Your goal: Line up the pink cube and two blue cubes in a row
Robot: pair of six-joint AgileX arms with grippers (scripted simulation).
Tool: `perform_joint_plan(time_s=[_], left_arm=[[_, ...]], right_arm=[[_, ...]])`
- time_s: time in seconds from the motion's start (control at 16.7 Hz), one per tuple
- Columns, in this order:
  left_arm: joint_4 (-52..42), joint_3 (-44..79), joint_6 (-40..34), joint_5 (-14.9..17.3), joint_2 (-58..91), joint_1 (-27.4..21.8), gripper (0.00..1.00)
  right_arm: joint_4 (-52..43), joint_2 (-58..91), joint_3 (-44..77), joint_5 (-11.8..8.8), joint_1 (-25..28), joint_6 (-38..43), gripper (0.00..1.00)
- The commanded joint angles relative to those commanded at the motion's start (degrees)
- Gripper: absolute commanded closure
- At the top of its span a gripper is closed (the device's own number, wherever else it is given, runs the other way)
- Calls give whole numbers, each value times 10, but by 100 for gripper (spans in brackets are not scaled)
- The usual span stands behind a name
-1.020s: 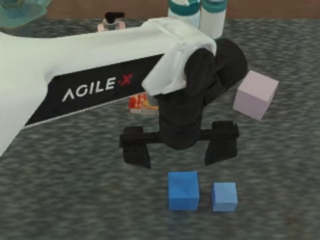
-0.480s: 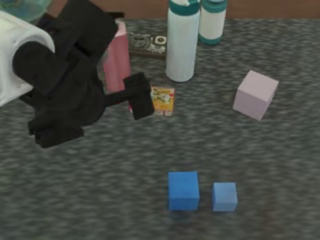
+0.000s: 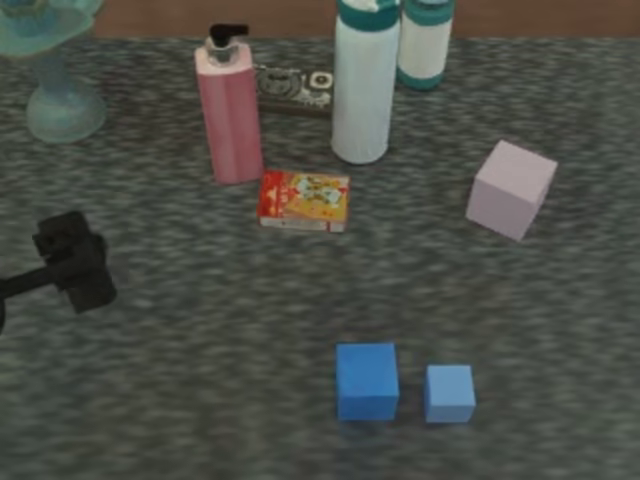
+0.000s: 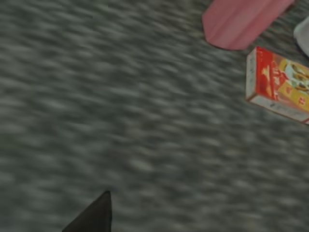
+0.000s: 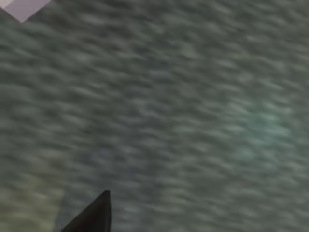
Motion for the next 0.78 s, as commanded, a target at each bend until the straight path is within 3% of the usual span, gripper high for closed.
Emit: perform_joint_plan(time_s=[0.36, 0.78], left_arm=[[150, -210, 151, 6, -250, 108, 0], [275, -333, 282, 16, -420, 177, 0]], right_arm=[[-134, 282, 250, -18, 59, -111, 0], [-169, 455, 435, -43, 125, -208, 0]])
